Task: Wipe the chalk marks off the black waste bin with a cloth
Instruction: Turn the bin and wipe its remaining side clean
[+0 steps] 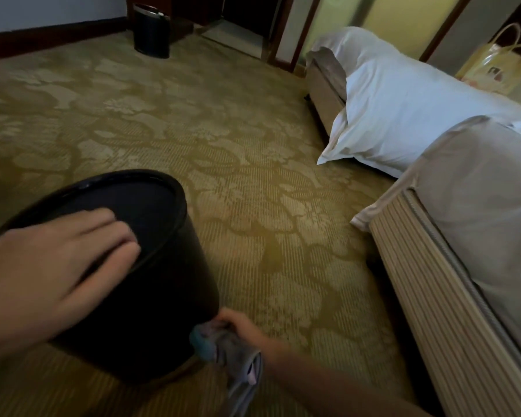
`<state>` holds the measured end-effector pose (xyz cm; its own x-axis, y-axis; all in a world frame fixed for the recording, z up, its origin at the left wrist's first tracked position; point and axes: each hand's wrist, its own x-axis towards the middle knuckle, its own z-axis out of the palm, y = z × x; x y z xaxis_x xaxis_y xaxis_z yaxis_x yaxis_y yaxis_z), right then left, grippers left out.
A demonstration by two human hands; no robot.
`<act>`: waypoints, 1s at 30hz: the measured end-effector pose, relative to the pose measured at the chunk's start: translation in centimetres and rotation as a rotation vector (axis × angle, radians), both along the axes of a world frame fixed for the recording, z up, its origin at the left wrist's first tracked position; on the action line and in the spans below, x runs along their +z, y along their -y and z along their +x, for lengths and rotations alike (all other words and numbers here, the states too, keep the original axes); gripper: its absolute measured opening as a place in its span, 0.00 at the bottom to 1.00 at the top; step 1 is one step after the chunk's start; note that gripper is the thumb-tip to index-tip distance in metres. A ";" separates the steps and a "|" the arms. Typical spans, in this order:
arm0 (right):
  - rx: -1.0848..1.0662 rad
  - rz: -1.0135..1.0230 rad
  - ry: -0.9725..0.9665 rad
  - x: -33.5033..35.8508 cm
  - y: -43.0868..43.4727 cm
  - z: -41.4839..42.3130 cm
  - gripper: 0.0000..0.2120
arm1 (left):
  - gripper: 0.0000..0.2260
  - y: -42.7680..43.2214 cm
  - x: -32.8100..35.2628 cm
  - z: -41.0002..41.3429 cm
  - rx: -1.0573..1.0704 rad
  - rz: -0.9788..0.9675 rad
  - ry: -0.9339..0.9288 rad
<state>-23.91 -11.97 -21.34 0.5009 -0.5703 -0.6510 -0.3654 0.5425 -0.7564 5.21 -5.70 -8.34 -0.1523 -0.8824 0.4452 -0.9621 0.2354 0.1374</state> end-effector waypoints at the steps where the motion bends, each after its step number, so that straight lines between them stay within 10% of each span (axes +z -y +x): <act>1: -0.114 0.060 0.053 0.8 2.2 0.4 0.14 | 0.09 -0.5 1.2 -1.7 0.018 0.095 0.020; 11: -0.157 -0.045 0.054 3.8 4.2 0.5 0.19 | 0.21 2.4 3.1 -0.9 0.240 -0.067 -0.083; 23: 0.032 -0.545 -0.383 15.6 13.0 -6.4 0.11 | 0.16 2.7 -3.9 -2.7 0.247 0.560 -1.240; 30: -0.028 -0.437 -0.295 12.9 11.4 -10.7 0.23 | 0.12 1.9 -6.3 -6.0 0.060 0.645 -1.103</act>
